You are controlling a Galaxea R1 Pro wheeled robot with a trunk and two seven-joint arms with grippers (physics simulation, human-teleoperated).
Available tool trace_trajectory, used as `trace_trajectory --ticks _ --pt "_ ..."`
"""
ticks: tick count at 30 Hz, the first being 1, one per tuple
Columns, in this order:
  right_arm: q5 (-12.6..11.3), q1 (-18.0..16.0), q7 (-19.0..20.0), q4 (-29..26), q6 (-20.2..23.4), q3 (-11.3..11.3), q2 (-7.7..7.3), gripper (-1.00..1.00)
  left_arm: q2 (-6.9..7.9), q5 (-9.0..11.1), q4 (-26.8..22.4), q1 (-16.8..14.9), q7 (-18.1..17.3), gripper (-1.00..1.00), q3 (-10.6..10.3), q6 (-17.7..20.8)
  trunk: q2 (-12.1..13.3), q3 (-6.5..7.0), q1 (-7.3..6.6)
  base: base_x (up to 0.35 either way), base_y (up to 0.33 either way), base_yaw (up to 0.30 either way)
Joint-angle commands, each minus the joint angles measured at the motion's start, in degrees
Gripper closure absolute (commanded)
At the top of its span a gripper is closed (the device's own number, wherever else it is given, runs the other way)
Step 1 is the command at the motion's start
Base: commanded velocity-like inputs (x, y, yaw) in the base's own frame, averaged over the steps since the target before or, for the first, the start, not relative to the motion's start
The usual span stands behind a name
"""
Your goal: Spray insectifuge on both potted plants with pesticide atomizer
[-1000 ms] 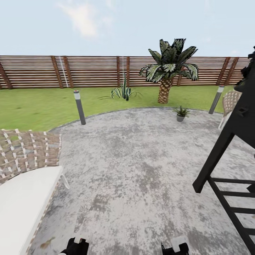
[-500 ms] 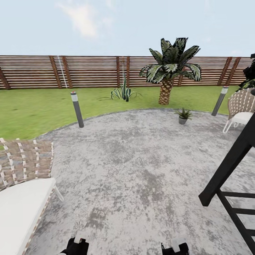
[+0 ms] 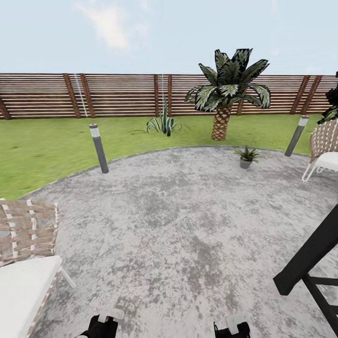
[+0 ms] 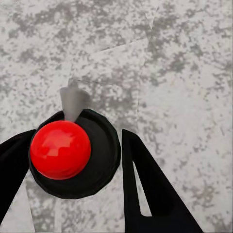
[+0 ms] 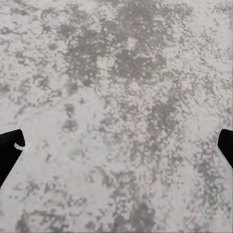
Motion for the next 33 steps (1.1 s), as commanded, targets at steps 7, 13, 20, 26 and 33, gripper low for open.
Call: trace_trajectory --ticks 7,13,20,26,33 --pt "0.6 0.0 -0.6 0.1 0.0 0.2 0.01 -1.00 0.02 -0.1 0.0 0.0 0.0 1.00 -0.3 -0.2 0.0 -0.05 0.03 0.334 0.000 0.000" --pt "0.6 0.0 -0.6 0.1 0.0 0.2 0.01 -1.00 0.02 -0.1 0.0 0.0 0.0 1.00 -0.3 -0.2 0.0 -0.05 0.03 0.334 0.000 0.000" --pt "0.6 0.0 -0.6 0.1 0.0 0.2 0.01 -1.00 0.02 -0.1 0.1 0.0 0.0 1.00 -0.3 -0.2 0.0 -0.05 0.03 0.334 0.000 0.000" --pt "0.6 0.0 -0.6 0.1 0.0 0.2 0.01 -1.00 0.02 -0.1 0.0 0.0 0.0 1.00 -0.3 -0.2 0.0 -0.05 0.03 0.334 0.000 0.000" --pt "0.6 0.0 -0.6 0.1 0.0 0.2 0.01 -1.00 0.02 -0.1 0.0 0.0 0.0 1.00 -0.3 -0.2 0.0 -0.05 0.03 0.334 0.000 -0.194"
